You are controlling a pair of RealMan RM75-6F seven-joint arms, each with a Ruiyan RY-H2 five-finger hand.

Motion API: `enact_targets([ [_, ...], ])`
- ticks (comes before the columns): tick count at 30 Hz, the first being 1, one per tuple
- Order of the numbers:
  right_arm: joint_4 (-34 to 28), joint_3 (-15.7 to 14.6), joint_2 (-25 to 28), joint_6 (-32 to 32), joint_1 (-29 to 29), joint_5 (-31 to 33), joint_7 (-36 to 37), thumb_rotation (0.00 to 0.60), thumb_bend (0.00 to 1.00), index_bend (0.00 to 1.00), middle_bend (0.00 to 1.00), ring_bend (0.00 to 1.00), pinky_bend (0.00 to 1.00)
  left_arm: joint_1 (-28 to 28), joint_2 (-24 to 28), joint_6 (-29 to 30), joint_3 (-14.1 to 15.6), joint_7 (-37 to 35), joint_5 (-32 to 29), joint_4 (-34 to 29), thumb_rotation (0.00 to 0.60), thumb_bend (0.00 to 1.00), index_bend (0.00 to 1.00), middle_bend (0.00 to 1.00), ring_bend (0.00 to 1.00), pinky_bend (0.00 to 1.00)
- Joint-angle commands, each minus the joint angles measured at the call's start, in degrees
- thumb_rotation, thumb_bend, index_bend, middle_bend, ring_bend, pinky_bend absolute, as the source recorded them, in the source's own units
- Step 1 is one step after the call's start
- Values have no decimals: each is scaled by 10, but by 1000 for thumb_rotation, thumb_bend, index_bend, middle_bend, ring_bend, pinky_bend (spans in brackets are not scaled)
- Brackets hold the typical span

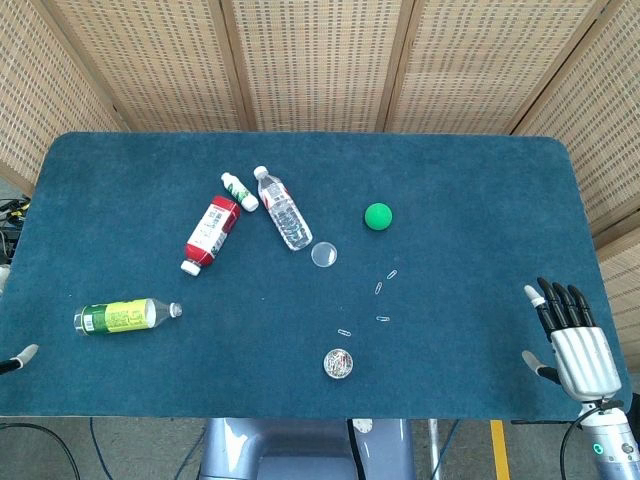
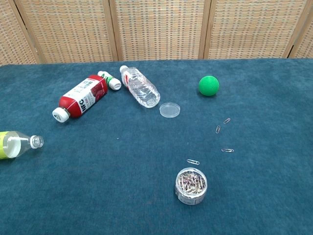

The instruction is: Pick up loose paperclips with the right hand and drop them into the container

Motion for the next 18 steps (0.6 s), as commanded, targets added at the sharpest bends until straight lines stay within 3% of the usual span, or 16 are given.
enact_targets([
  [1, -4, 2, 1, -5, -2, 1, -4, 600, 0, 45, 0, 0, 0, 0, -1, -2, 0, 1, 0, 1, 600, 0, 0, 0, 0, 0],
  [9, -13, 3, -10, -46, 13, -5, -9, 600, 0, 66, 0, 0, 0, -3, -4, -7, -3, 8, -8, 2, 600, 0, 0, 0, 0, 0],
  [14, -37, 12, -11, -128, 66, -13, -10, 600, 0, 303, 0, 0, 0, -7, -5, -15, -6, 11, -15, 2, 600, 0, 0, 0, 0, 0],
  [18, -73, 37, -19, -216, 120, 16, -2, 600, 19, 387, 0, 0, 0, -11, -5, -25, -8, 12, -26, 3, 600, 0, 0, 0, 0, 0],
])
